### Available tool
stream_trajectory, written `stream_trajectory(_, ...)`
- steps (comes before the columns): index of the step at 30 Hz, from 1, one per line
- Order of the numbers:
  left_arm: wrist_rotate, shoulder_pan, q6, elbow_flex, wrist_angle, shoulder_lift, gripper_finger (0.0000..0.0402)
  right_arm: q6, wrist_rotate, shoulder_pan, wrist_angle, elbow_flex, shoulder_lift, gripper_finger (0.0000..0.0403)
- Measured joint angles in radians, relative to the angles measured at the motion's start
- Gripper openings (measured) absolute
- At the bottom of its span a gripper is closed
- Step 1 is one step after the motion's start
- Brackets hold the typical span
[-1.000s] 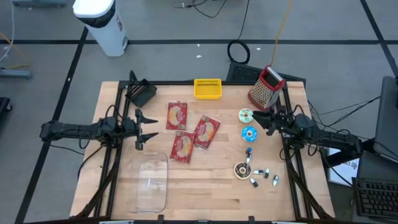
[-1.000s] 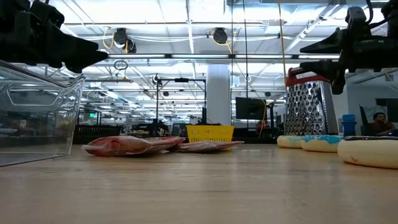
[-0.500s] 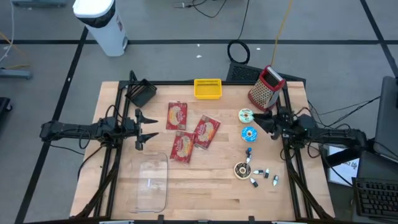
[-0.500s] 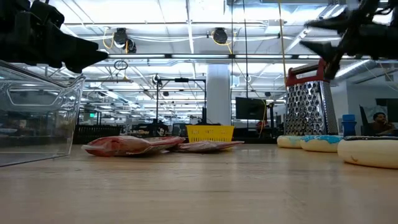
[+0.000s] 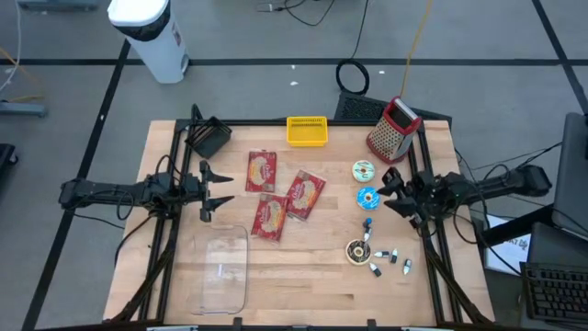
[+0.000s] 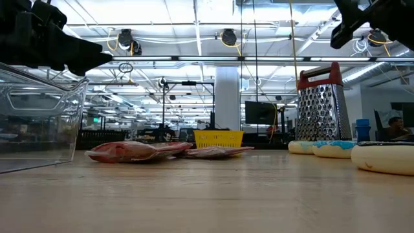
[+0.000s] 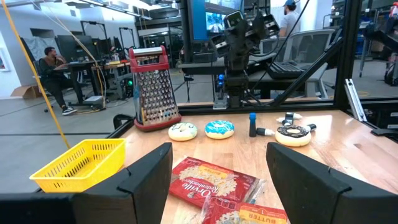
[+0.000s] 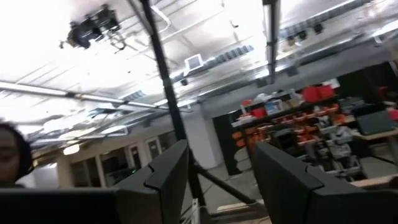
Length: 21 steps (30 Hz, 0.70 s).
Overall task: Pick & Place Food Item
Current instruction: Put the brown food coloring bottle into the black bin
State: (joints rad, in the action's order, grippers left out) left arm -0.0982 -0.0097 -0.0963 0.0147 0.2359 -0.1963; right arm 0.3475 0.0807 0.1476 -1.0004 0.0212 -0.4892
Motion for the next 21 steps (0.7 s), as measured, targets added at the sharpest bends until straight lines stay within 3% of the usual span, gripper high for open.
stream_trajectory(9, 0.000, 0.000, 0.000, 0.000, 0.000, 0.000, 0.0257, -0.116, 0.000, 0.078, -0.044, 0.047, -0.141, 0.0167)
stream_trajectory(21, 0.000, 0.000, 0.000, 0.000, 0.000, 0.000, 0.0257, -0.131, 0.000, 0.077, -0.042, 0.048, -0.159, 0.0167)
